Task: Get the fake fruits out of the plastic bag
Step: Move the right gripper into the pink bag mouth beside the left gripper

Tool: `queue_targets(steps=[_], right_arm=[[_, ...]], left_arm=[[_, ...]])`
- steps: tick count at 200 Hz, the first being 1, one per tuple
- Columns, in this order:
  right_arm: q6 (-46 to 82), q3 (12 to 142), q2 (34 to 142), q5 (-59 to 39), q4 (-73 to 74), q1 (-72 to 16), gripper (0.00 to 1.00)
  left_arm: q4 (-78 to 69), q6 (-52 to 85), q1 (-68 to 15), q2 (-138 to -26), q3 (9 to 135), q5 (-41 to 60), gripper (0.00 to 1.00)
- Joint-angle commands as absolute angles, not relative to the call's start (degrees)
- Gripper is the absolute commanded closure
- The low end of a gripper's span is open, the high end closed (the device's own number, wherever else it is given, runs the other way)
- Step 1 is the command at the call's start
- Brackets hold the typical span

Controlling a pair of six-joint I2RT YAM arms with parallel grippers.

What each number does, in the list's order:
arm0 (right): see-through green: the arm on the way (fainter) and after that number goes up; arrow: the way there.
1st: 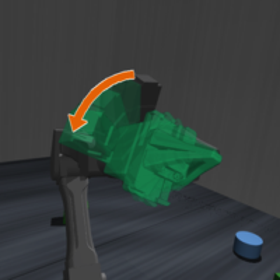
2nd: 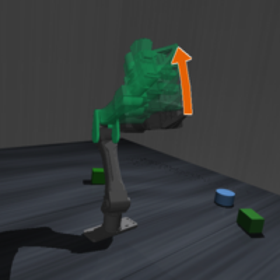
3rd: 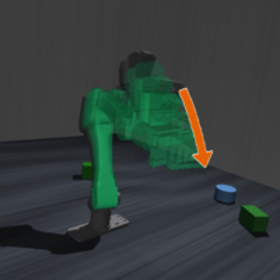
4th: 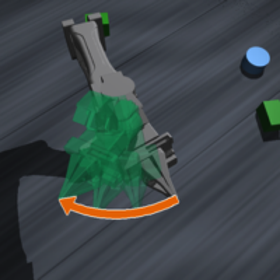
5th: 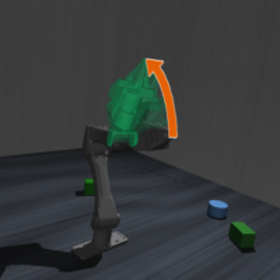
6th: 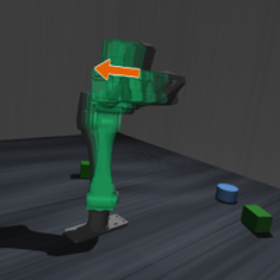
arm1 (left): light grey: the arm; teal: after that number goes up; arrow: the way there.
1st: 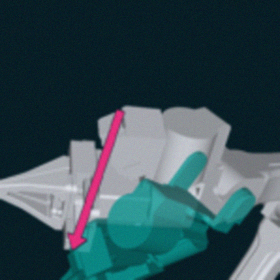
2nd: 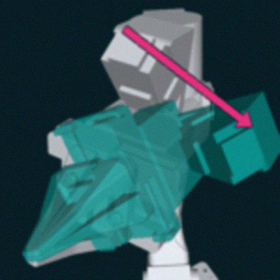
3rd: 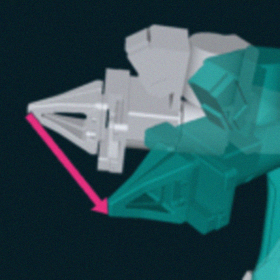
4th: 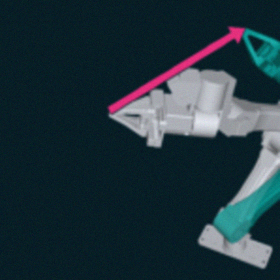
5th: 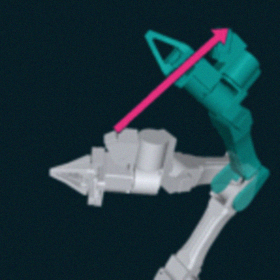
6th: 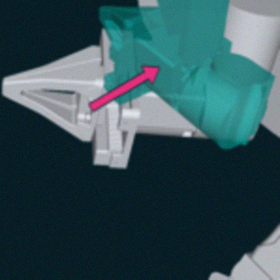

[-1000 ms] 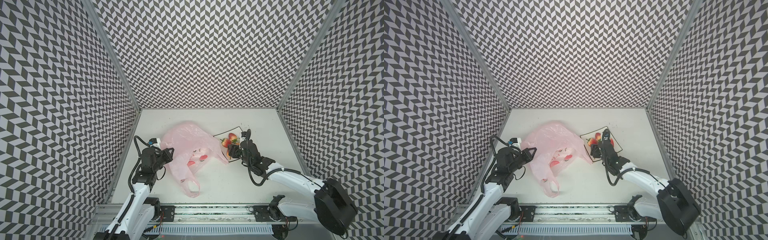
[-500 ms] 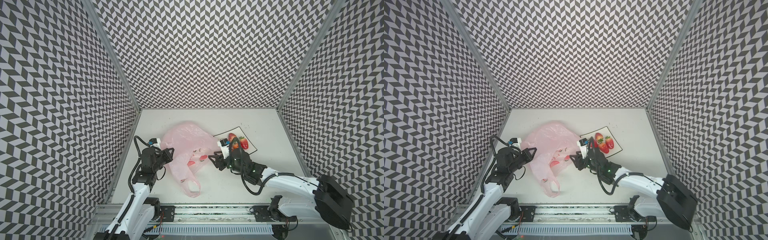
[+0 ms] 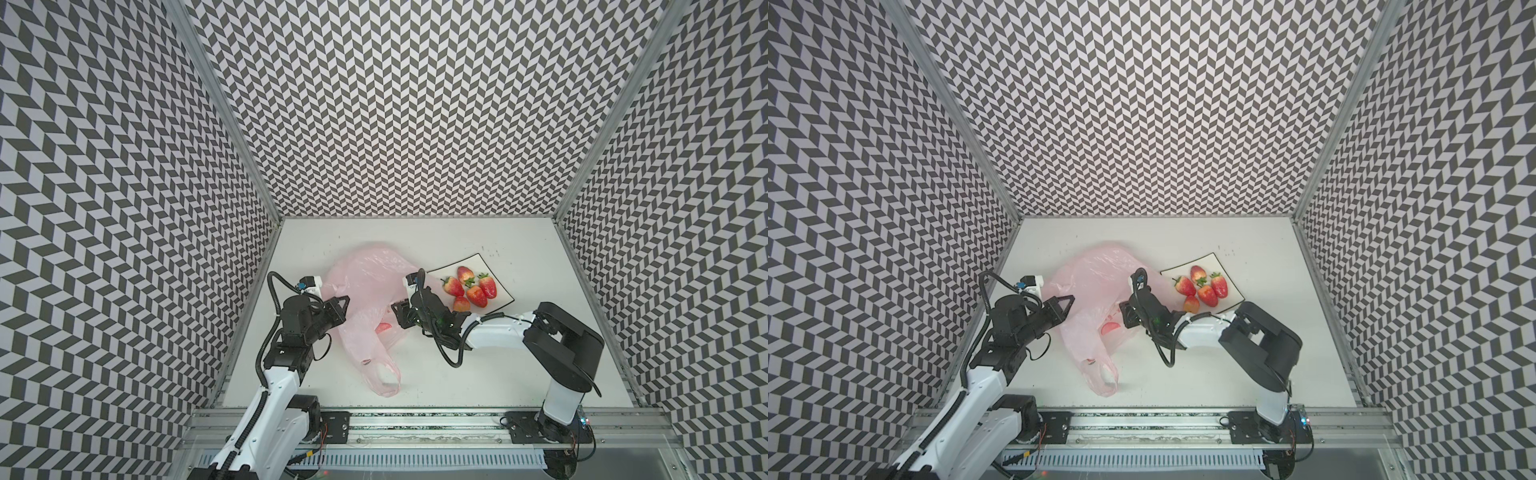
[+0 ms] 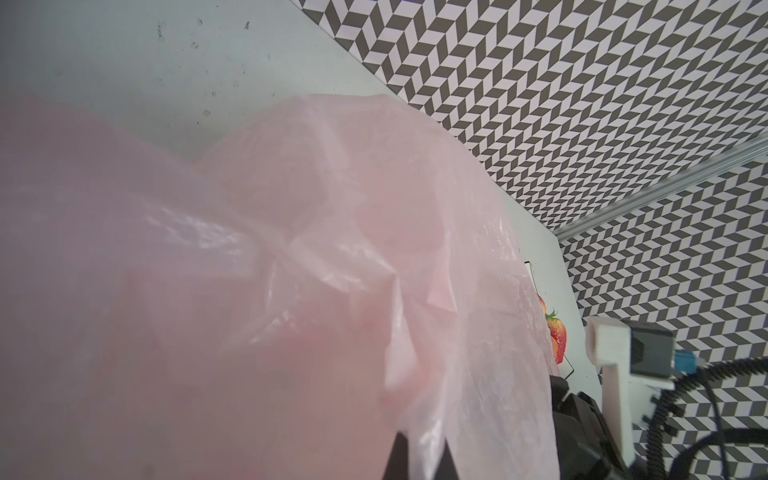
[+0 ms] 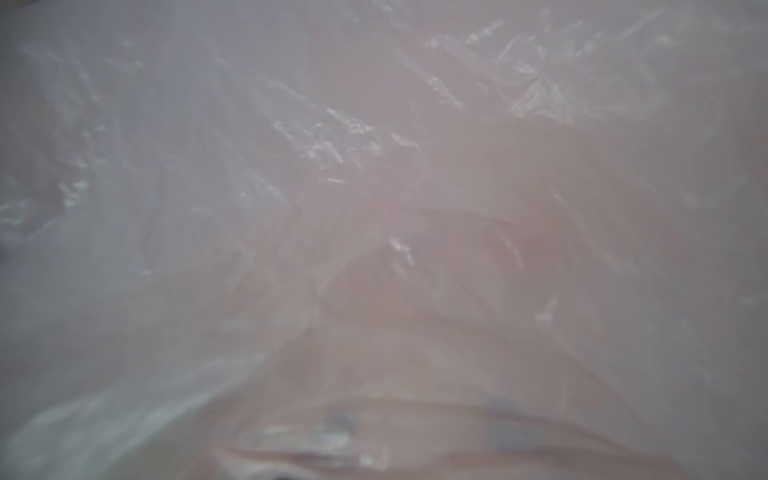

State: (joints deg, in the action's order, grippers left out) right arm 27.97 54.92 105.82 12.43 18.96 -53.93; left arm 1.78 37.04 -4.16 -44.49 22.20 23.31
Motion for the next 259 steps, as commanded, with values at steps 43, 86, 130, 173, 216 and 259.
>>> queue_targets(steps=[43, 86, 130, 173, 216, 259], right_arm=[[31.0, 62.0, 114.8, 29.5, 24.2, -54.0, 0.4], [29.4, 65.0, 118.9, 36.7, 27.2, -53.9, 0.32], [29.3, 70.3, 124.6, 36.7, 28.1, -53.6, 0.29], [30.6, 76.8, 131.4, 35.9, 24.6, -52.3, 0.3], [30.9, 78.4, 134.1, 32.2, 23.4, -51.2, 0.42], [29.2, 76.8, 131.7, 30.8, 25.0, -51.3, 0.55]], left_arm=[[1.3, 35.4, -5.5, -44.1, 23.9, 26.2, 1.0], [1.7, 35.0, -6.1, -44.5, 24.6, 26.6, 1.0], [1.1, 35.5, -8.4, -44.2, 24.7, 26.5, 1.0], [2.1, 35.2, -10.3, -44.1, 25.1, 25.3, 1.0], [2.2, 35.5, -10.3, -44.1, 24.9, 24.5, 1.0], [2.0, 36.1, -10.3, -43.6, 25.0, 22.2, 1.0]])
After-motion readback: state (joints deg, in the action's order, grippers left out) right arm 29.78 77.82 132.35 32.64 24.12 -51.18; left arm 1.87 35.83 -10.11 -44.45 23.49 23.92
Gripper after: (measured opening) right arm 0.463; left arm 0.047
